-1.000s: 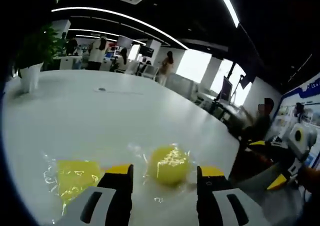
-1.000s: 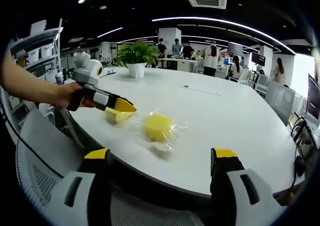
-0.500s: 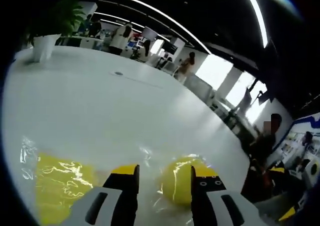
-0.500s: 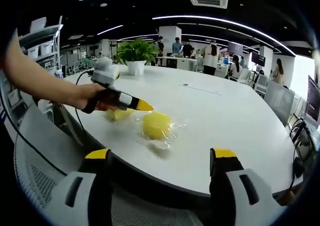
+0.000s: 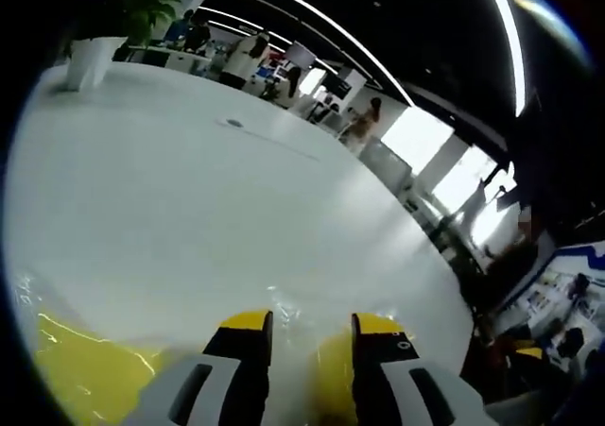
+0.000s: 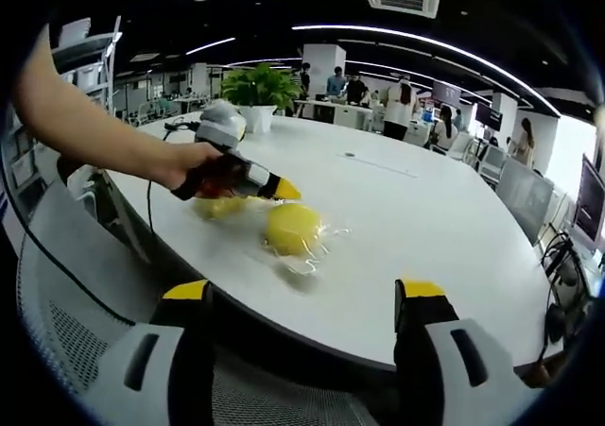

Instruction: Compare the silicone blocks by pressing each to a similar depth, holding the contact briefly, and releasing to observe deformation and rebound differences across the visible hardness samples.

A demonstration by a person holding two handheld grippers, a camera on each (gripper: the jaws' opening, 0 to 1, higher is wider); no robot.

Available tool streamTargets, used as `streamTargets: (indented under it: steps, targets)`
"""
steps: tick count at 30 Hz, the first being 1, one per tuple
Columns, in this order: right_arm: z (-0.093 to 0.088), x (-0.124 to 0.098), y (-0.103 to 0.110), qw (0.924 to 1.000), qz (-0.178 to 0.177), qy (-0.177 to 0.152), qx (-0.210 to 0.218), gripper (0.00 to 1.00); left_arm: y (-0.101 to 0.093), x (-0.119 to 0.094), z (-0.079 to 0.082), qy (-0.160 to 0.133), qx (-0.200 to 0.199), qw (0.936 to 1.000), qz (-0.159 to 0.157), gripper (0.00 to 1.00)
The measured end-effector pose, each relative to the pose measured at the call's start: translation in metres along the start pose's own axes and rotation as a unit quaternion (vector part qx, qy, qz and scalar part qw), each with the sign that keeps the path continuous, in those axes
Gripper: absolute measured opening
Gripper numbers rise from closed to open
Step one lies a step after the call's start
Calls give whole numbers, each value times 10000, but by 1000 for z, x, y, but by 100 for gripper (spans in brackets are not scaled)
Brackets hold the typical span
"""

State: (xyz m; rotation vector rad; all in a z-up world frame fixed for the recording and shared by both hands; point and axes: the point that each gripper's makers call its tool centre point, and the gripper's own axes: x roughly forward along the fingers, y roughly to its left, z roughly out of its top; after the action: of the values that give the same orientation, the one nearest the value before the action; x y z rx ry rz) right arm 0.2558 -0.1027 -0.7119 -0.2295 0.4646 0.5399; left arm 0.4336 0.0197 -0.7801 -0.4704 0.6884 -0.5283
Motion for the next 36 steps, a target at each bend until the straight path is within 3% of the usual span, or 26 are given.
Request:
streamTargets:
  steps: [9, 12, 15, 19, 22, 27, 31, 36]
  targets:
    - [-3, 0, 0, 10000, 2, 39, -53, 72, 5, 10, -2, 30, -377, 9993, 49, 24]
    - [-3, 0, 0, 10000, 14, 38, -82, 72, 13, 11, -1, -52, -550, 9981, 264, 12]
    - [-4, 0, 0, 9999, -8, 42, -122, 71, 13, 11, -1, -85, -628, 9978, 204, 5]
    - [-3, 0, -2, 9999, -47, 12, -116, 71, 7, 11, 0, -94, -433, 9990, 102, 1]
    - [-5, 1, -1, 9999, -43, 72, -139, 71, 5, 11, 0, -41, 217, 9997, 82, 0]
    - [-3, 0, -1, 9999, -14, 29, -98, 72, -6, 10, -1, 44, 399, 9992, -95, 0]
    - [-1, -1, 0, 9999, -12, -22, -125, 70, -20, 4, 2, 66, 473, 9980, -415, 0]
    - [-1, 0, 1, 9999, -2, -13, -143, 70, -46, -10, 19, -134, 140, 9956, -915, 0]
